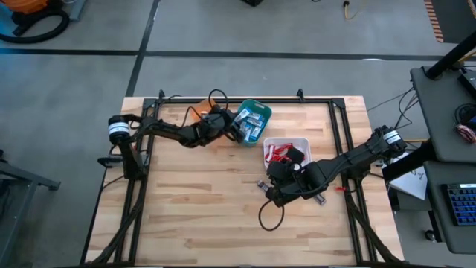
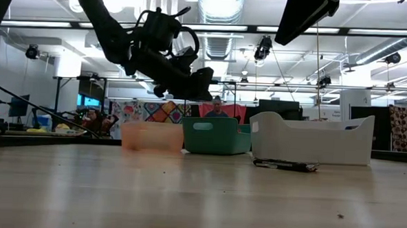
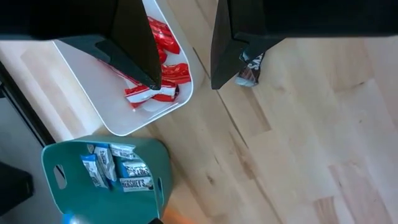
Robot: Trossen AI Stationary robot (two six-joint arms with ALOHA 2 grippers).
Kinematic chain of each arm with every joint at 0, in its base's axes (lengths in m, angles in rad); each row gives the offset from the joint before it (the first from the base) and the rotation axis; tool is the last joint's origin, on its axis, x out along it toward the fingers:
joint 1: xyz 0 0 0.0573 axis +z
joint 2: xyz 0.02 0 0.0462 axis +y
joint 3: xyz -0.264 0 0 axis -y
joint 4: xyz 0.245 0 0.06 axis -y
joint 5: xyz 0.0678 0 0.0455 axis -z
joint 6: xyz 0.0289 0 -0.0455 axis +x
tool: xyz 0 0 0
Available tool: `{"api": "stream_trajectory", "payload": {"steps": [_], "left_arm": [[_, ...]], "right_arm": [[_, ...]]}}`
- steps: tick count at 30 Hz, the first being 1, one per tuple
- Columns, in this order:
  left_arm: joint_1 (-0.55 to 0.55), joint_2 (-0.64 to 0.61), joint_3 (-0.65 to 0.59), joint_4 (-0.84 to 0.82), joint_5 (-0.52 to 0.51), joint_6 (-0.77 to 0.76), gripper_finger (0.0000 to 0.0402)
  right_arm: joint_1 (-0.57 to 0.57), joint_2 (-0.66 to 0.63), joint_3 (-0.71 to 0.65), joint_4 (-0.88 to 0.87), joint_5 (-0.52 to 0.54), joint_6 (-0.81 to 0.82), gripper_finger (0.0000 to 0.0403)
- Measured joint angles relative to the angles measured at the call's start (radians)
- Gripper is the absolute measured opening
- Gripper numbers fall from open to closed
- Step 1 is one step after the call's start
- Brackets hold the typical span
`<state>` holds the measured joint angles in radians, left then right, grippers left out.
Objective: Sort candy
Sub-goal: Put the white chocolate bar into the green bin, then put the right brown chocolate bar into the orange bin
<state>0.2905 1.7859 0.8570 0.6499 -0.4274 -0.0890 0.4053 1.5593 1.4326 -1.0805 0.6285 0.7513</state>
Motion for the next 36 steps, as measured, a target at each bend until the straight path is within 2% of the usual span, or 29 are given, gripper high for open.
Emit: {"api": "stream_trajectory", "payload": {"steps": [7, 13, 22, 30, 36], "left_arm": [[0.000, 0.000, 0.000, -0.002, 0.055, -0.002, 0.0167], [-0.006, -0.006, 0.000, -0.010, 0.067, -0.002, 0.0182], [-0.071, -0.110, -0.002, -0.099, 0.182, 0.017, 0.0183], [-0.211, -0.250, -0.003, -0.300, 0.185, 0.082, 0.0183], [-0.328, -0.353, -0.051, -0.389, 0.185, 0.129, 0.0178]], "right_arm": [[0.000, 0.000, 0.000, 0.000, 0.000, 0.010, 0.0132], [0.000, 0.000, 0.000, -0.007, -0.017, 0.032, 0.0132], [0.000, 0.000, 0.000, -0.059, -0.186, 0.106, 0.0132], [0.009, 0.000, -0.001, -0.083, -0.372, 0.146, 0.0132], [0.040, -0.001, -0.024, -0.132, -0.427, 0.183, 0.0132]]}}
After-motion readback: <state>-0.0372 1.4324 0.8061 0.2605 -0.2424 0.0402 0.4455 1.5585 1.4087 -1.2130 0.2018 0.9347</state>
